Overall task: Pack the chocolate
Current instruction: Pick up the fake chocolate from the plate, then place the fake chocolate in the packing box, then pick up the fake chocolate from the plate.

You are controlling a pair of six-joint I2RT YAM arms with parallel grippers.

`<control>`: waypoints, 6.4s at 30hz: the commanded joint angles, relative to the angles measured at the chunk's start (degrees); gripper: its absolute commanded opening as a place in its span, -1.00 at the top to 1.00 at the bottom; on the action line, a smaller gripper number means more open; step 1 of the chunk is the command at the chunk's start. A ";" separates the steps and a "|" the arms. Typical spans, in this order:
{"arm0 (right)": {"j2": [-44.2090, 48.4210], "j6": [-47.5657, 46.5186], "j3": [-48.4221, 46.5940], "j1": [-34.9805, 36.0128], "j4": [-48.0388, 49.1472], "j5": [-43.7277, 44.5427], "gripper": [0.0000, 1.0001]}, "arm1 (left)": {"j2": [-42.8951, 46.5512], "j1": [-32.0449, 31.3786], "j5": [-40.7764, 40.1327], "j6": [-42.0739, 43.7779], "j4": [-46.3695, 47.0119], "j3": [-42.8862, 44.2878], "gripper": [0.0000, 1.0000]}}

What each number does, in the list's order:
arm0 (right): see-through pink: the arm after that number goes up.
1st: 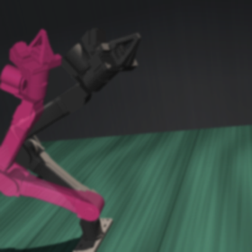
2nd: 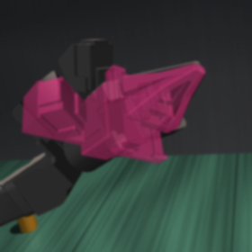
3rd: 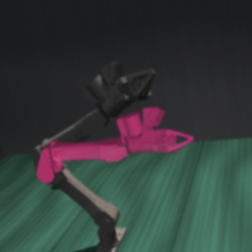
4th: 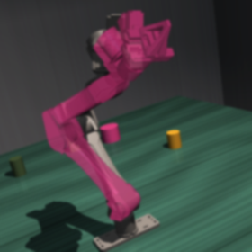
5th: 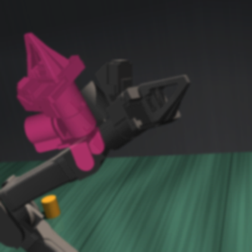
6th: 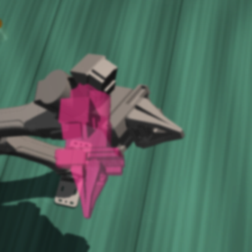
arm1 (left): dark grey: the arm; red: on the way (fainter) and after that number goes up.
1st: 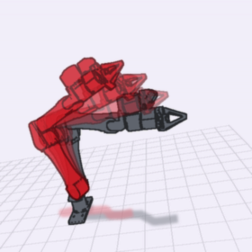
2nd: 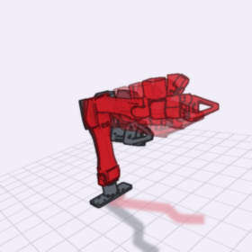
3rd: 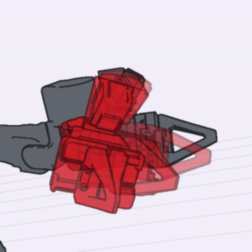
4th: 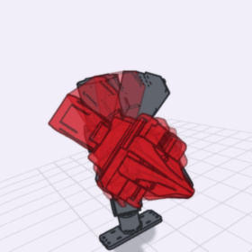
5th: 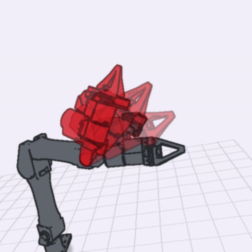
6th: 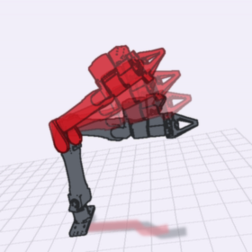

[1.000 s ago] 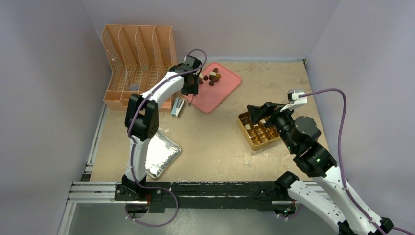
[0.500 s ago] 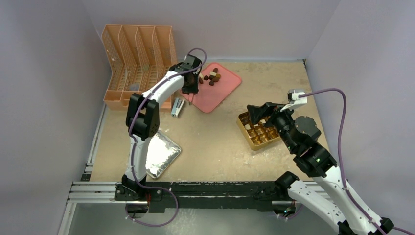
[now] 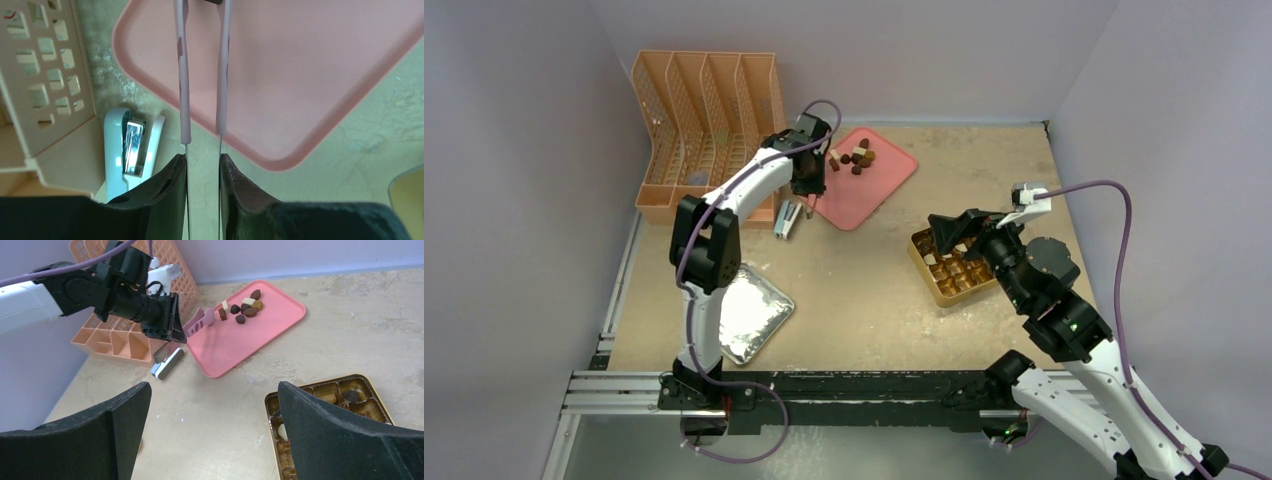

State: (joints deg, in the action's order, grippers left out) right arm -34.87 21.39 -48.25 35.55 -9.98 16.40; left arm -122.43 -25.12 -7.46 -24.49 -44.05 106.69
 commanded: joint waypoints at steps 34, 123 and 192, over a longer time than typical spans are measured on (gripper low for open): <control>1.37 -1.61 -3.69 -0.13 -0.12 3.30 -0.98 | 27.62 -18.02 24.27 -1.52 10.38 -18.63 0.51; 3.81 -0.74 -0.79 -0.12 0.06 1.39 -0.98 | 7.67 -9.43 -12.90 -2.38 -3.87 5.26 0.33; 4.91 -0.29 -0.53 -0.11 -0.07 1.17 -0.98 | 6.72 -2.38 3.78 -5.91 4.28 -1.97 0.62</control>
State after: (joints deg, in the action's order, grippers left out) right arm -29.87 20.56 -49.12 35.55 -11.97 18.31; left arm -121.73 -27.81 -6.37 -29.58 -42.94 106.43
